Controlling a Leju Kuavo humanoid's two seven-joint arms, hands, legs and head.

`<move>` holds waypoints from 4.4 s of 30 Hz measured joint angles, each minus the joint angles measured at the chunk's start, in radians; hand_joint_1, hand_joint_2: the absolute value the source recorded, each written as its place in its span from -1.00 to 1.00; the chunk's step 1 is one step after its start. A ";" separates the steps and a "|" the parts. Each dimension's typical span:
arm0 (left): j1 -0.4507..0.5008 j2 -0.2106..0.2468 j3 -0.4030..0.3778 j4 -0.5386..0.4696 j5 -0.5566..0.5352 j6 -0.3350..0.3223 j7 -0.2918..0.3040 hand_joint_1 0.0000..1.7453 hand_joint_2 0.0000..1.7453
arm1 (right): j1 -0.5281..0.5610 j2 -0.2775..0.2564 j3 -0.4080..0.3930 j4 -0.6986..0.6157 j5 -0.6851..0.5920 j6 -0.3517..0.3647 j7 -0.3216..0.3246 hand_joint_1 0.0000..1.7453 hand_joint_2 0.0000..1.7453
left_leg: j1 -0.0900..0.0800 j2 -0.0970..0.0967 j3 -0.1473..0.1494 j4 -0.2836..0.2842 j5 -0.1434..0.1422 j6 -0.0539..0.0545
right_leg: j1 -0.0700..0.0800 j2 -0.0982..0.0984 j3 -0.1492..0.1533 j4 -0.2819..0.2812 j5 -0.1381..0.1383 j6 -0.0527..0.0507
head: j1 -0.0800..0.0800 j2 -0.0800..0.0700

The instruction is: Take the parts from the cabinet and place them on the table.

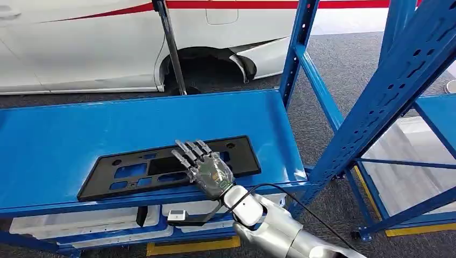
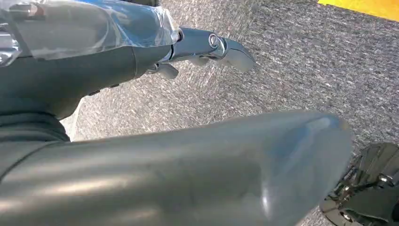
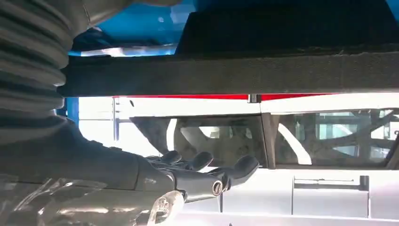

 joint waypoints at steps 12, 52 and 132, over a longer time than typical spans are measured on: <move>-0.001 0.000 -0.002 -0.002 0.002 -0.002 -0.001 -1.00 -1.00 | -0.005 0.001 0.001 -0.005 -0.002 0.023 0.000 -1.00 1.00 | 0.000 0.000 0.000 0.000 0.000 0.000 | 0.000 0.000 0.000 0.000 0.000 0.000 | 0.000 0.000; -0.009 -0.009 -0.008 -0.004 0.010 -0.003 -0.020 -1.00 -1.00 | -0.073 0.018 0.060 0.022 -0.085 0.243 0.013 1.00 1.00 | 0.000 0.000 0.001 0.000 0.000 0.000 | 0.000 0.000 0.001 0.000 0.000 0.000 | 0.000 0.000; 0.036 -0.050 0.179 -0.004 0.380 -0.127 -0.303 -1.00 1.00 | 0.243 -0.311 -0.348 -1.284 -1.519 -0.093 -0.555 1.00 1.00 | 0.005 0.005 0.001 -0.030 0.034 0.038 | -0.012 -0.003 -0.096 0.247 -0.155 0.038 | 0.005 0.000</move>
